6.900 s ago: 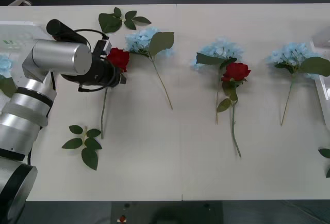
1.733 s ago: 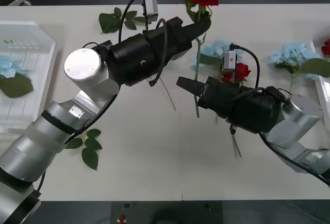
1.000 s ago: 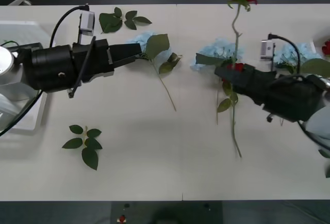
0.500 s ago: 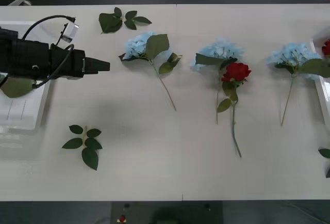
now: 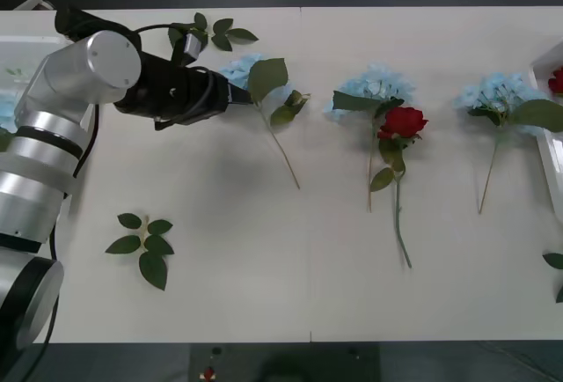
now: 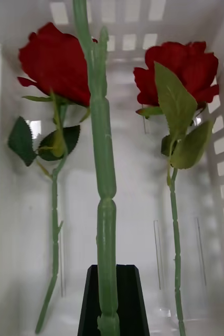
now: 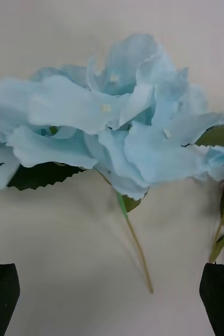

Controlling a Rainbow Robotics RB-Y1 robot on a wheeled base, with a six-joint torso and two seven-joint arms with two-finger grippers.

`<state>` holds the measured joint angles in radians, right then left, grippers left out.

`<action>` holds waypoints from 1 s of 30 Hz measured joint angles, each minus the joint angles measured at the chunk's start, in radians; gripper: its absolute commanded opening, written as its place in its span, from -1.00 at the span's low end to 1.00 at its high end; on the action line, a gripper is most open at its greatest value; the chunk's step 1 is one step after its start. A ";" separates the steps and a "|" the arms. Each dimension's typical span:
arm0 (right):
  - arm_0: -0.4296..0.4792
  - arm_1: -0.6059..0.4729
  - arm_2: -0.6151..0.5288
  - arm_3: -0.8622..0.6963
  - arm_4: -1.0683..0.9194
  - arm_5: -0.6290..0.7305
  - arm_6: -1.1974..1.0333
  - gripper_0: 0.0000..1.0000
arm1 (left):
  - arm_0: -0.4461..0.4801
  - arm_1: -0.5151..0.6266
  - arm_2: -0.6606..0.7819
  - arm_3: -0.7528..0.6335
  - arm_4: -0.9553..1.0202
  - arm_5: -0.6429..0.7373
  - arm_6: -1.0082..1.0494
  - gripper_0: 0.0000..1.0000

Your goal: Put the red flowers into the right box and the blue flowers into the left box

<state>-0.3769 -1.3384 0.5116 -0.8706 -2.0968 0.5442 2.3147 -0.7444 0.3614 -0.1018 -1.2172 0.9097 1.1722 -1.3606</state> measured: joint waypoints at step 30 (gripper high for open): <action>-0.098 0.159 0.000 0.118 0.203 0.132 0.000 1.00 | -0.041 -0.140 -0.265 0.140 -0.439 -0.383 0.285 1.00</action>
<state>-0.4752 -1.1792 0.5112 -0.7524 -1.8934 0.6762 2.3146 -0.7855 0.2214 -0.3666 -1.0777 0.4711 0.7893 -1.0759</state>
